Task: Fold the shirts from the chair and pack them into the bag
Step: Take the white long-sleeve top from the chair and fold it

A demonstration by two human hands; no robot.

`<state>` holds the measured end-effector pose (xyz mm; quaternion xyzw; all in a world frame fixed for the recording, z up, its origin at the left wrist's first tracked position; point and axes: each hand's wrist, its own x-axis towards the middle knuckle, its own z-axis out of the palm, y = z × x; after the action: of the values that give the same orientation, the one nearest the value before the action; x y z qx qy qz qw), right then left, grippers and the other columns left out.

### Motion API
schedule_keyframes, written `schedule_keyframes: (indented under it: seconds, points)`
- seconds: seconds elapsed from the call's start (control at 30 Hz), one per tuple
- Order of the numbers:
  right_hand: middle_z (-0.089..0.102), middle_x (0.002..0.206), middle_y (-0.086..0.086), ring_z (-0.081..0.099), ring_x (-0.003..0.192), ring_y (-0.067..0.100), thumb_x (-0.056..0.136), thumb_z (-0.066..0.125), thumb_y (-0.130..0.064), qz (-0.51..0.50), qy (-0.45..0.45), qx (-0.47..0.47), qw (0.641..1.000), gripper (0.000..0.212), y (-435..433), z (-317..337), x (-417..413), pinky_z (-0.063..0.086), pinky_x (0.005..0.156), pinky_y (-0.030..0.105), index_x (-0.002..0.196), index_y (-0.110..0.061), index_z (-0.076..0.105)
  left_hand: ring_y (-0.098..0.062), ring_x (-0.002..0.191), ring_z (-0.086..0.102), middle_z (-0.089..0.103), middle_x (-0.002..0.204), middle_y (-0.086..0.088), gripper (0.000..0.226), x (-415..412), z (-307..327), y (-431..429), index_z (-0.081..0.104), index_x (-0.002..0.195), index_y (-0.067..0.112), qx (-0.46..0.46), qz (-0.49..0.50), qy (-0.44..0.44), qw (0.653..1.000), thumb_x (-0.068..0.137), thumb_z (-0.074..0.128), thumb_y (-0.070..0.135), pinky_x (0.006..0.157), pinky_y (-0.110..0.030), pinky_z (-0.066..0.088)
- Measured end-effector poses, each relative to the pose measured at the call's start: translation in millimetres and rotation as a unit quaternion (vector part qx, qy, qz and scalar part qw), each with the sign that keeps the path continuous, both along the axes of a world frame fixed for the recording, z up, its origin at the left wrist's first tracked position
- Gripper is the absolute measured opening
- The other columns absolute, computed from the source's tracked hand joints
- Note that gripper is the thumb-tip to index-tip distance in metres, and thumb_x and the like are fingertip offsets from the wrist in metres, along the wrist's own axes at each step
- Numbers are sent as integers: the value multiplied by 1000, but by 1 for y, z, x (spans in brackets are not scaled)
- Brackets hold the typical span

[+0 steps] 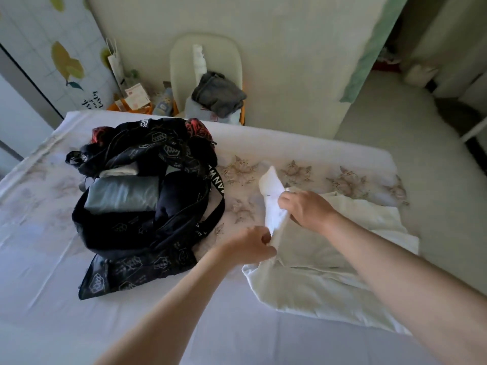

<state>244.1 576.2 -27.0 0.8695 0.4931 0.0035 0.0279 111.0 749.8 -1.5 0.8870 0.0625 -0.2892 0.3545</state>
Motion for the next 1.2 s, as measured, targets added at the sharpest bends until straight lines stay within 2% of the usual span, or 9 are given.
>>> schedule_keyframes:
  seconds: [0.17,0.27,0.33,0.43,0.57,0.8,0.93,1.03,1.2]
  points:
    - [64,102,14,62,68,34,80,28,-8,-128,1,23,991,36,-92,11,-32,42,68,38,89,-9,62,-9,70,64,70,93,2,30,13,5,-80,61,98,22,-80,-119,61,988,85,65,49,64,-25,49]
    - [5,165,17,59,106,32,93,40,-2,-238,70,-168,954,65,-132,0,-60,37,75,35,153,-26,30,-12,86,70,69,107,1,38,5,-15,-116,63,117,24,-120,-150,109,975,92,58,52,80,-32,58]
    - [-17,164,12,53,116,28,89,47,3,-299,99,-177,932,88,-146,-15,-77,42,80,34,158,-32,6,-14,99,65,66,115,4,27,3,-32,-123,64,118,26,-54,-148,-16,987,97,52,38,87,-34,55]
    - [-9,165,9,46,128,28,91,51,-9,-339,142,-91,926,74,-148,-36,-94,45,95,38,155,-29,21,-20,141,35,41,151,4,39,3,-61,-113,50,140,30,80,-215,-195,954,101,47,32,115,-39,33]
    - [4,165,10,24,147,30,96,47,-39,-371,220,-13,902,60,-131,-67,-111,35,109,47,152,-28,27,-17,150,-17,-20,162,7,68,4,-96,-82,-1,157,33,228,-334,-139,904,102,32,54,122,-44,0]
    - [35,151,8,27,145,29,92,45,-37,-376,123,16,918,48,-104,-81,-94,24,113,51,139,-26,45,-25,124,43,46,132,-5,39,29,-86,-77,50,131,22,269,-284,-243,887,100,38,43,105,-39,33]
    - [25,160,17,25,148,35,93,52,-37,-388,113,50,913,57,-100,-91,-85,29,116,52,147,-20,41,-28,121,48,50,128,-4,31,80,-92,-81,56,124,18,233,-250,-346,874,97,44,23,102,-38,36]
    - [18,163,15,19,150,34,96,42,-44,-333,118,59,934,60,-101,-102,-82,25,119,52,151,-23,34,-34,150,5,7,164,-7,57,116,-105,-76,20,155,25,282,-309,-267,868,103,36,42,119,-51,14]
    - [-15,166,7,-10,153,26,98,16,-59,-324,147,15,934,70,-116,-119,-84,3,124,46,159,-30,1,-31,146,-27,-31,159,5,69,163,-128,-47,-16,154,35,301,-305,-127,894,99,17,62,120,-55,-2]
